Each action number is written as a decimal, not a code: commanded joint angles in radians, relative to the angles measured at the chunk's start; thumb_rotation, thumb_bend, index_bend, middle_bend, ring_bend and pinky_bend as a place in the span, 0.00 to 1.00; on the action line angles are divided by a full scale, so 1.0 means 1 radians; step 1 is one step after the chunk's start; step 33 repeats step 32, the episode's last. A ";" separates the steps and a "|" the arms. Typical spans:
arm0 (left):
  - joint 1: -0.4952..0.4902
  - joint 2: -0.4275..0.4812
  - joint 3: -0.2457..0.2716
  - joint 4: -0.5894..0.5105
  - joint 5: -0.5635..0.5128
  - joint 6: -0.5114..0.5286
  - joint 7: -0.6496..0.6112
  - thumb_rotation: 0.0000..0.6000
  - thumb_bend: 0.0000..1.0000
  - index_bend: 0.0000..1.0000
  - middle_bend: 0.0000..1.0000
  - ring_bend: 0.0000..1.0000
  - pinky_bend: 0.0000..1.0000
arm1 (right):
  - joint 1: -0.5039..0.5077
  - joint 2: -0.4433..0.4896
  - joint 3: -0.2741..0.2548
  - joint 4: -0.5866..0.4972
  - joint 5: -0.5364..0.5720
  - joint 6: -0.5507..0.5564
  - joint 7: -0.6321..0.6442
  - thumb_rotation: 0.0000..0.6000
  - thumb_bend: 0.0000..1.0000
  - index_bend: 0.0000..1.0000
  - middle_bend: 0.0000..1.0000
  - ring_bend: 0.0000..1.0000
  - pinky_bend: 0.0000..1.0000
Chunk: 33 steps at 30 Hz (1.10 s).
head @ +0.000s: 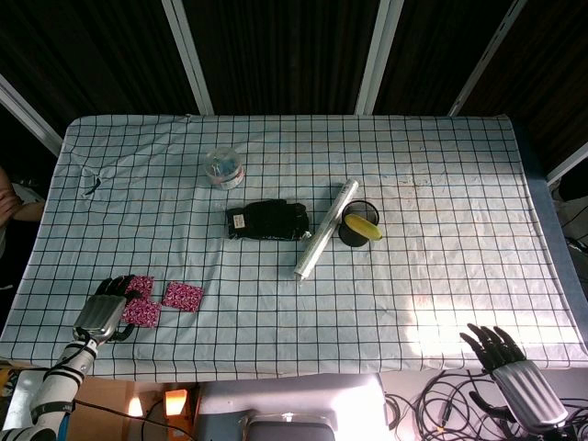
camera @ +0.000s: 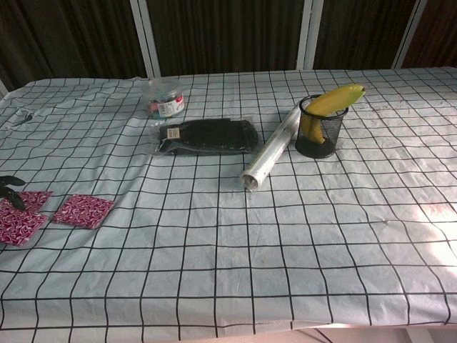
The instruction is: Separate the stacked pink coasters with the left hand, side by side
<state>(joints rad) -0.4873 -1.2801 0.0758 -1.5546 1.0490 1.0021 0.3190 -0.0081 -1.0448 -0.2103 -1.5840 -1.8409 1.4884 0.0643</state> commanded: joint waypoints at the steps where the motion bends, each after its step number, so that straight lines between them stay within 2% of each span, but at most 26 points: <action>1: 0.003 -0.002 0.000 0.002 -0.014 -0.017 0.004 1.00 0.35 0.20 0.00 0.00 0.00 | 0.000 0.000 0.000 0.000 0.000 0.000 0.001 1.00 0.20 0.00 0.00 0.00 0.00; 4: 0.005 0.008 0.000 -0.014 -0.032 -0.028 0.019 1.00 0.34 0.06 0.00 0.00 0.00 | -0.001 0.002 0.000 0.001 0.002 0.003 0.004 1.00 0.20 0.00 0.00 0.00 0.00; 6: 0.013 0.016 -0.001 -0.027 -0.025 -0.012 0.022 1.00 0.33 0.01 0.00 0.00 0.00 | -0.001 0.001 0.000 0.002 0.002 0.003 0.005 1.00 0.20 0.00 0.00 0.00 0.00; 14: 0.079 0.104 0.024 -0.143 0.079 0.111 0.021 1.00 0.32 0.00 0.00 0.00 0.00 | -0.004 -0.001 0.000 0.003 0.003 0.007 0.000 1.00 0.20 0.00 0.00 0.00 0.00; 17: 0.142 0.127 0.049 -0.169 0.208 0.229 -0.034 1.00 0.33 0.00 0.00 0.00 0.00 | -0.007 -0.001 0.000 0.003 0.002 0.012 0.000 1.00 0.20 0.00 0.00 0.00 0.00; 20: 0.254 0.087 0.087 -0.085 0.400 0.434 -0.159 1.00 0.33 0.00 0.00 0.00 0.00 | -0.011 0.001 0.001 0.006 0.003 0.023 0.004 1.00 0.20 0.00 0.00 0.00 0.00; 22: 0.338 0.018 0.107 0.041 0.516 0.596 -0.228 1.00 0.33 0.00 0.00 0.00 0.00 | -0.015 0.001 0.005 0.006 0.006 0.032 0.007 1.00 0.20 0.00 0.00 0.00 0.00; 24: 0.393 -0.049 0.115 0.163 0.586 0.704 -0.288 1.00 0.33 0.00 0.00 0.00 0.00 | -0.017 0.000 0.008 0.006 0.007 0.039 0.007 1.00 0.20 0.00 0.00 0.00 0.00; 33: 0.444 -0.101 0.129 0.279 0.642 0.761 -0.308 1.00 0.33 0.00 0.00 0.00 0.00 | -0.016 -0.010 0.010 0.006 0.009 0.029 -0.014 1.00 0.20 0.00 0.00 0.00 0.00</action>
